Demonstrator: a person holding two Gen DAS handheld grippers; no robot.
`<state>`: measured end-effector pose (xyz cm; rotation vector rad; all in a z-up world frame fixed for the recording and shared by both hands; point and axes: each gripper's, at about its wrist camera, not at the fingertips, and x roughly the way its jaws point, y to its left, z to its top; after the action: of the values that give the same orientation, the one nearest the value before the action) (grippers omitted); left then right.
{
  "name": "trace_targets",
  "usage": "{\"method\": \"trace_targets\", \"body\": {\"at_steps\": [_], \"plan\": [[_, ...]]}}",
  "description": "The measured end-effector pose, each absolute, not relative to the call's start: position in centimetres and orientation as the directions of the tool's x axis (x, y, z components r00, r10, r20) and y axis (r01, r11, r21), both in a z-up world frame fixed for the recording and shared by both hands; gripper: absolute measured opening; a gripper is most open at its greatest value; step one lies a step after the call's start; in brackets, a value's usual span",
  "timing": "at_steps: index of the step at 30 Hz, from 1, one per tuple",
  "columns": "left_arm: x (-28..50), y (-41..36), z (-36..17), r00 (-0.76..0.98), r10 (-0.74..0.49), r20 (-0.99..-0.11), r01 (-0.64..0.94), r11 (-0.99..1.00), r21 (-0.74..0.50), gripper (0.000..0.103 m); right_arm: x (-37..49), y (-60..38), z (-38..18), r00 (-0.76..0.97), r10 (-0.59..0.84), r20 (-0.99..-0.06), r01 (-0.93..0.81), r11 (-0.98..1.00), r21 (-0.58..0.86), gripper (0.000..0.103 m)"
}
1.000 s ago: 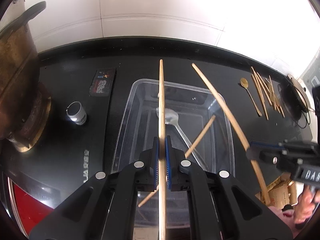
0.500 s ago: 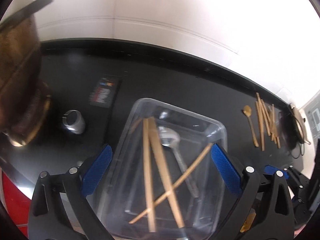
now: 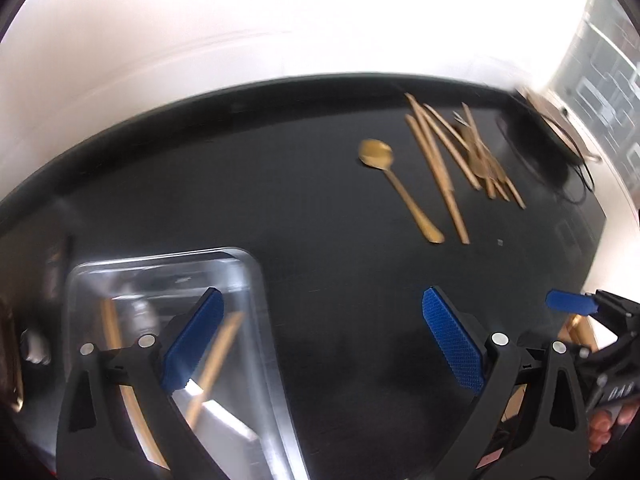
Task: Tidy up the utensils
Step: 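Move both open tools back to the remaining utensils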
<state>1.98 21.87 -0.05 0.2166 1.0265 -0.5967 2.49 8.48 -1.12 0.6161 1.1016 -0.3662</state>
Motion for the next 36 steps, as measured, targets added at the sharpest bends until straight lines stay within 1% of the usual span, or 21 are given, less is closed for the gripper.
{"method": "trace_targets", "body": {"at_steps": [5, 9, 11, 14, 16, 18, 23, 26, 33, 36], "plan": [[2.2, 17.6, -1.3, 0.305, -0.386, -0.871, 0.561, 0.812, -0.163, 0.097, 0.2, 4.0, -0.9, 0.411, -0.009, -0.912, 0.629, 0.727, 0.276, 0.095], [2.6, 15.0, -2.1, 0.294, -0.370, -0.881, 0.547, 0.821, -0.162, 0.097, -0.6, 1.1, -0.5, 0.400, -0.044, -0.915, 0.649, 0.719, 0.249, 0.095], [3.1, 13.5, -2.7, 0.281, -0.365, -0.887, 0.516, 0.837, -0.181, 0.097, -0.7, -0.8, 0.0, 0.387, -0.105, -0.916, 0.658, 0.727, 0.195, 0.095], [3.8, 11.8, -3.9, 0.274, -0.339, -0.900, 0.480, 0.859, -0.177, 0.097, -0.8, -3.5, 0.5, 0.378, -0.186, -0.907, 0.658, 0.743, 0.122, 0.096], [4.3, 10.8, -4.7, 0.275, -0.300, -0.913, 0.440, 0.884, -0.158, 0.097, -0.8, -6.0, 0.4, 0.359, -0.225, -0.906, 0.655, 0.753, 0.072, 0.096], [5.0, 9.7, -5.5, 0.272, -0.286, -0.919, 0.396, 0.904, -0.164, 0.097, -0.7, -8.6, -0.1, 0.331, -0.252, -0.909, 0.656, 0.754, 0.030, 0.096], [6.2, 7.3, -7.1, 0.270, -0.232, -0.934, 0.310, 0.940, -0.144, 0.097, 0.2, -13.8, -1.6, 0.306, -0.251, -0.918, 0.638, 0.770, 0.002, 0.096], [6.6, 6.3, -7.6, 0.269, -0.198, -0.943, 0.254, 0.959, -0.128, 0.097, 1.2, -16.4, -3.7, 0.274, -0.229, -0.934, 0.585, 0.811, -0.027, 0.096], [6.3, 5.6, -8.8, 0.249, -0.103, -0.963, 0.181, 0.982, -0.058, 0.097, 3.0, -17.3, -7.7, 0.246, -0.161, -0.956, 0.483, 0.875, -0.024, 0.096], [6.1, 6.2, -9.6, 0.225, -0.076, -0.971, 0.140, 0.989, -0.045, 0.097, 3.5, -17.1, -9.1, 0.237, -0.117, -0.965, 0.456, 0.890, 0.004, 0.096]]}}
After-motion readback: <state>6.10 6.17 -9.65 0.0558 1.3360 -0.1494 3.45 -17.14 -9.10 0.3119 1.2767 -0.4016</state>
